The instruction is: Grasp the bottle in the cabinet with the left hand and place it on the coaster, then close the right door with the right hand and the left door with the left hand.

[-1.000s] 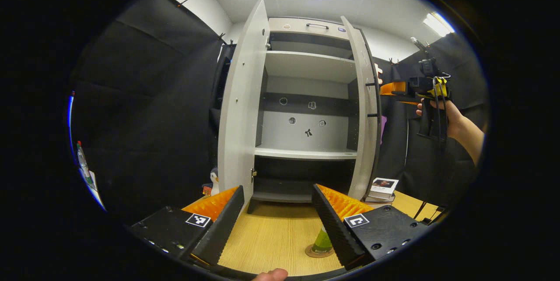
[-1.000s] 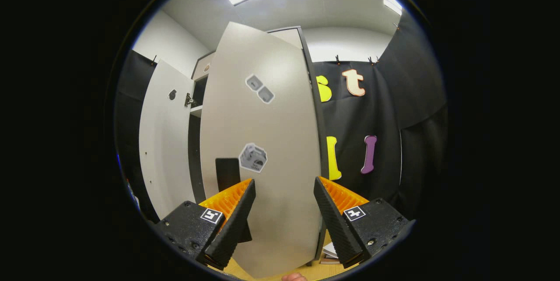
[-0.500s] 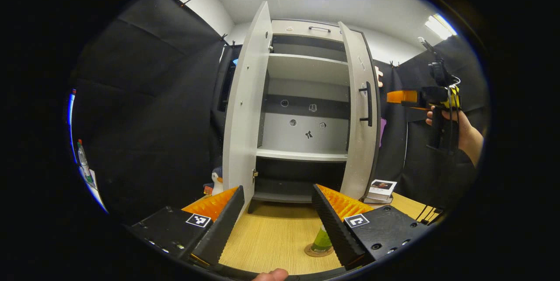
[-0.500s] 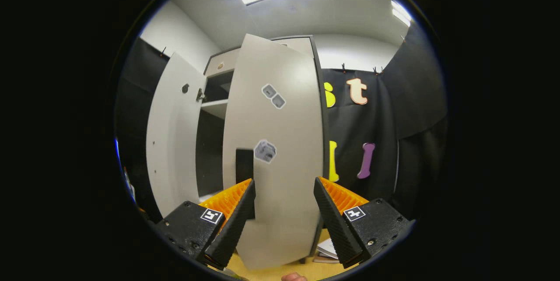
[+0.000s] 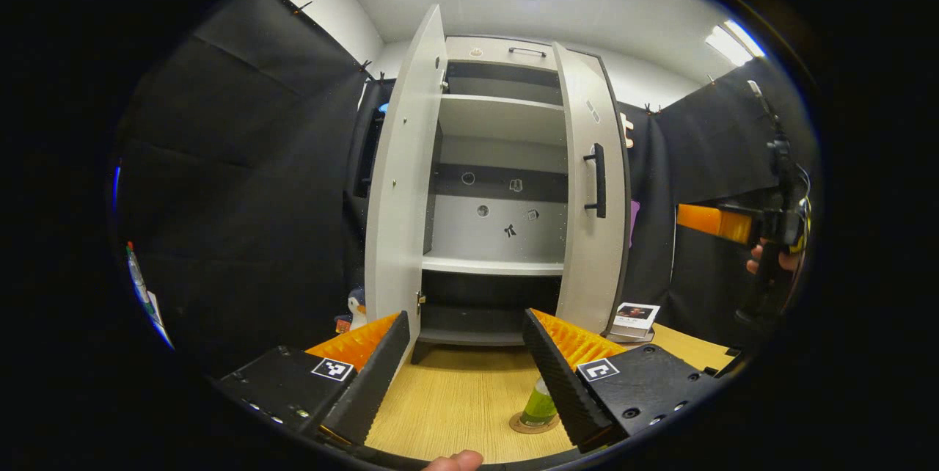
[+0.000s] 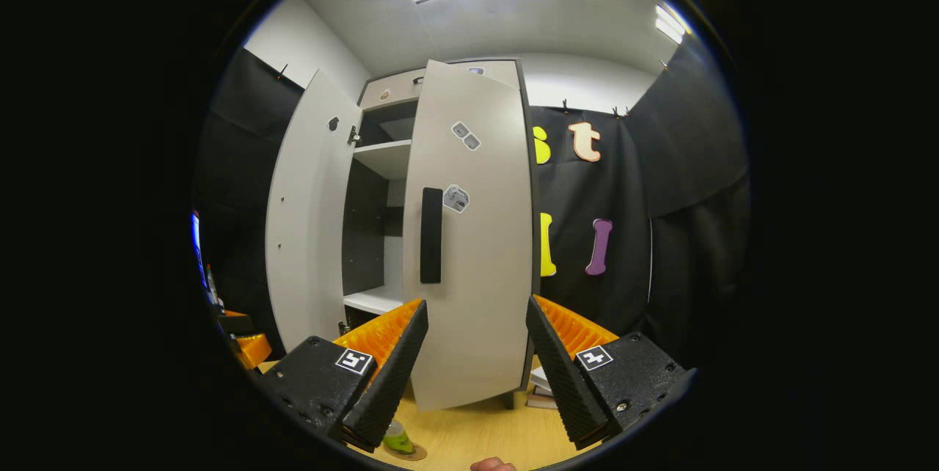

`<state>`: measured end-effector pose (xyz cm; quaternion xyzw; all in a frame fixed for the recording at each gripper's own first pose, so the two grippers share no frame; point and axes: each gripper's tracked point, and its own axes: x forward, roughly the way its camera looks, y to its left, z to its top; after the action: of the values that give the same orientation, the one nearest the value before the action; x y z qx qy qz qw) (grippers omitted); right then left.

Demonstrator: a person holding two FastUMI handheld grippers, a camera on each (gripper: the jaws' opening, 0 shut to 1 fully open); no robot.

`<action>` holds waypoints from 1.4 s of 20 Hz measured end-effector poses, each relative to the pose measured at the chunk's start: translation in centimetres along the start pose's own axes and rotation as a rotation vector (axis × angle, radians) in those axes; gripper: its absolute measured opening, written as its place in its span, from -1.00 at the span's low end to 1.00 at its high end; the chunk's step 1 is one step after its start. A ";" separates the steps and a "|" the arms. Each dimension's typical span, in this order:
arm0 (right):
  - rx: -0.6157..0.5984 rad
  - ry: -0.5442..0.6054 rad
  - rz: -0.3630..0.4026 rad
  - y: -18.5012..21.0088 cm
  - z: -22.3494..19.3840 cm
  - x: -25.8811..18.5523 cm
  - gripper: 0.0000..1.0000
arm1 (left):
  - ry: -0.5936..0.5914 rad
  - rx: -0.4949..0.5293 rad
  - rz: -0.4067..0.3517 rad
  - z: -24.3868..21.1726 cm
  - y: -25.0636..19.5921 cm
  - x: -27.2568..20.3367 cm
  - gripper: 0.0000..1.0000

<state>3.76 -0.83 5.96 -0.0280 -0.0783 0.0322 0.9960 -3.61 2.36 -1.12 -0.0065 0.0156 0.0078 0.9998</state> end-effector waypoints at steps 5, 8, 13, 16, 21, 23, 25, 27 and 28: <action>-0.021 0.012 -0.057 -0.1 -3.5 -1.7 0.65 | -0.021 -0.028 0.029 1.2 1.4 0.2 0.89; -0.038 0.032 -0.083 0.0 -5.2 -2.8 0.65 | -0.026 -0.045 0.055 1.3 2.6 0.5 0.99; 0.029 0.081 -0.054 1.5 -7.8 -3.9 0.66 | -0.055 -0.029 0.152 2.5 6.9 0.6 0.90; 0.055 0.104 -0.022 1.7 -7.7 -4.2 0.66 | -0.117 -0.078 0.174 5.7 9.4 1.9 0.80; -0.011 0.087 0.003 1.5 -6.4 -4.7 0.66 | -0.281 -0.102 0.230 13.5 14.9 5.2 0.90; -0.014 0.099 -0.004 1.3 -6.8 -4.8 0.65 | -0.332 -0.130 0.238 15.6 16.4 6.1 0.99; 0.002 0.111 -0.001 1.3 -6.9 -4.9 0.66 | -0.364 -0.129 0.278 16.8 17.9 6.6 0.99; 0.008 0.119 -0.010 0.8 -7.1 -5.0 0.66 | -0.393 -0.114 0.307 17.4 19.5 7.5 0.99; 0.006 0.119 -0.021 0.4 -7.0 -5.0 0.66 | -0.399 -0.103 0.311 17.9 20.1 8.4 0.99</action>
<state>-0.08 -1.15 -1.76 -0.0263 -0.0193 0.0205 0.9993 5.06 22.87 16.25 -0.0535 -0.1814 0.1634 0.9683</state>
